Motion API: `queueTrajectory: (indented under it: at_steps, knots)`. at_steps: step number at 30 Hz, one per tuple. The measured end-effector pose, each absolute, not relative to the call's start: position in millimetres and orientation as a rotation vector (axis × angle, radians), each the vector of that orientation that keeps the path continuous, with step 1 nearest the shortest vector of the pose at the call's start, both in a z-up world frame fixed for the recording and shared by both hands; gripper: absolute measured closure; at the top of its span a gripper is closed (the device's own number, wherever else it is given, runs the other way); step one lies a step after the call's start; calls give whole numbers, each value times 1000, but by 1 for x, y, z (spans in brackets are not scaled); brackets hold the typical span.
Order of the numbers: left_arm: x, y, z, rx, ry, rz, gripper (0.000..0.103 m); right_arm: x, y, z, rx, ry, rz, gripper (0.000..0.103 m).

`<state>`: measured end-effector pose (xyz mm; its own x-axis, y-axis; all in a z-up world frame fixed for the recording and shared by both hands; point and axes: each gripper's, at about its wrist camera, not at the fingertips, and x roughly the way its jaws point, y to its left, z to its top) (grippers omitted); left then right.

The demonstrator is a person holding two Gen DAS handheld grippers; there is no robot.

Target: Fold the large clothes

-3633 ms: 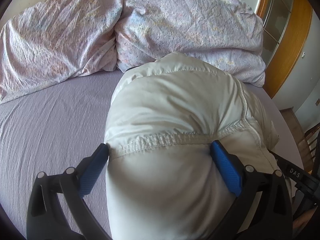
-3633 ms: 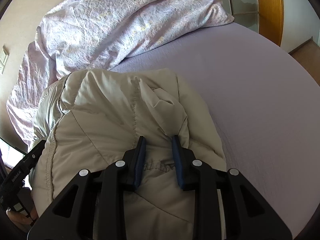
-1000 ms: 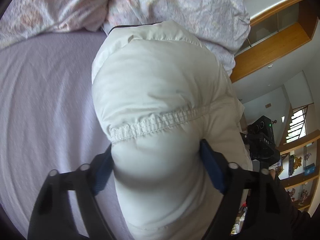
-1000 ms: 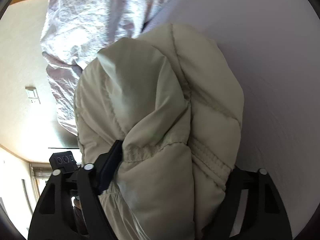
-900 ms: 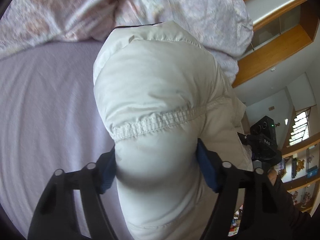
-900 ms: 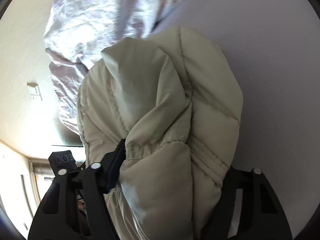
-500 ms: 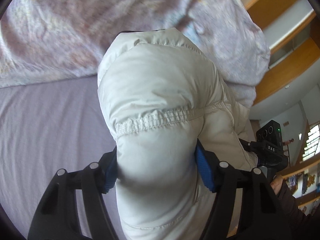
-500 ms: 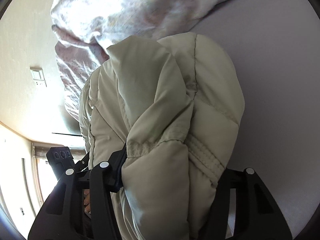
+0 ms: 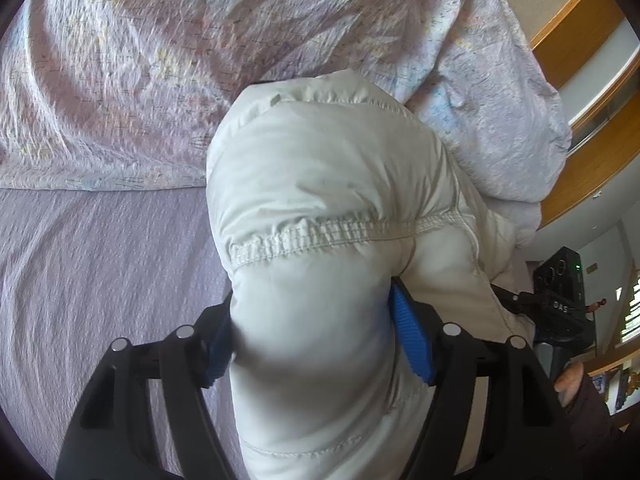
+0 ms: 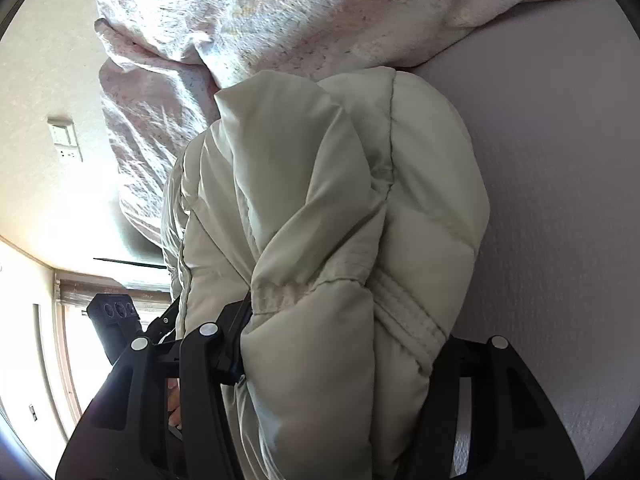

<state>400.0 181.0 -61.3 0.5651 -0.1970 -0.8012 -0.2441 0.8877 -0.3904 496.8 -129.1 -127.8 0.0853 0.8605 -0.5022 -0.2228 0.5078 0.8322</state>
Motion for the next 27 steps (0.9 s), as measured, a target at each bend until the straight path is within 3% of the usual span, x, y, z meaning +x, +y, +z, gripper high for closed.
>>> queueTrajectory:
  at_steps: [7, 12, 18, 22, 27]
  knots:
    - [400, 172, -54, -422, 981, 128, 22, 480, -141, -119, 590, 1222, 795, 25]
    - [393, 164, -37, -347, 967, 197, 21, 473, -180, -96, 567, 1123, 703, 18]
    - [384, 151, -24, -311, 926, 210, 19, 457, -222, -55, 516, 965, 618, 18]
    - [383, 134, -19, -278, 904, 199, 19, 437, -200, -30, 379, 898, 658, 31]
    - [384, 118, -29, -240, 927, 193, 18, 419, -169, -23, 274, 876, 716, 38]
